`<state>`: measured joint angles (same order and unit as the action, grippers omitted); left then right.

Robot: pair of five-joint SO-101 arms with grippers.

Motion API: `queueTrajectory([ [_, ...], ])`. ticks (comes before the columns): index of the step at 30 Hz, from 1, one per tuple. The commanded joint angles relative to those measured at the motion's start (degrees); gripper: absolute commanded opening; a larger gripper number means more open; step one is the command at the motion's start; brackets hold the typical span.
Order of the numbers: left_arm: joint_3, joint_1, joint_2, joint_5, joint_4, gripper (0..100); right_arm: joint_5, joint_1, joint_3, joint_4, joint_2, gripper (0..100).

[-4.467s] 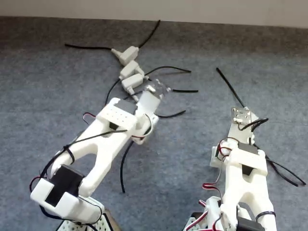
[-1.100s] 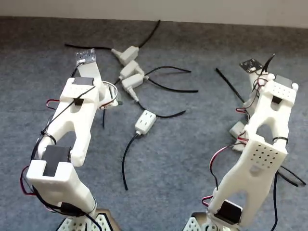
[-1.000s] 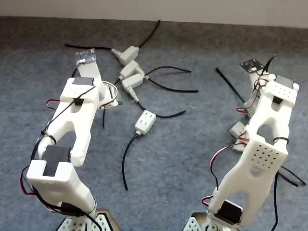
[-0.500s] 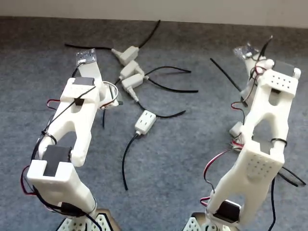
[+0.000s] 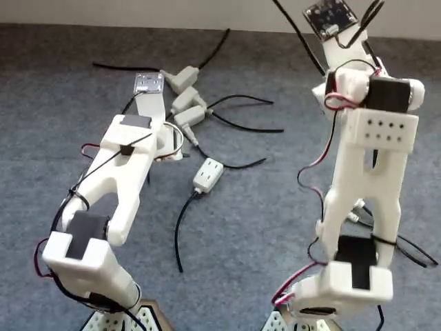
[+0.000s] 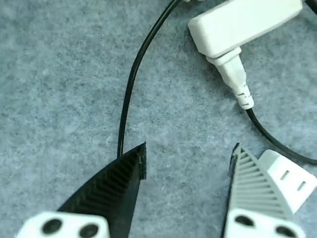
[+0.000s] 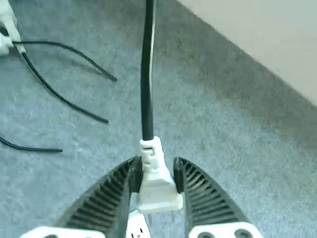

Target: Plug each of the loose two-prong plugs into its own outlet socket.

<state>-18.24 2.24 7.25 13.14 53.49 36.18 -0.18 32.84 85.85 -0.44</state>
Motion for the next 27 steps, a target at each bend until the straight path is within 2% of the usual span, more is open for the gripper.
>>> queueTrajectory([
  [1,-4.7,2.51,-10.59,-0.18,-1.41,27,-5.01,-2.59,0.13,0.57,-8.22,7.0],
  [4,-13.23,5.05,-20.7,-0.18,-5.54,27,-7.91,-4.7,0.13,2.33,-11.74,7.0],
  [8,-27.21,7.52,-36.09,-0.26,-15.56,27,-11.34,-8.75,0.22,6.02,-15.96,7.0],
  [15,-51.12,8.84,-60.7,-0.09,-33.93,27,-23.38,-15.87,0.13,8.13,-21.32,7.0],
  [22,-65.27,15.96,-83.56,-0.18,-37.19,27,-36.66,-24.04,-2.07,7.69,-22.02,7.0],
  [27,-71.87,17.19,-98.77,-0.18,-39.82,27,-39.12,-30.46,-10.33,3.82,-22.37,7.0],
])
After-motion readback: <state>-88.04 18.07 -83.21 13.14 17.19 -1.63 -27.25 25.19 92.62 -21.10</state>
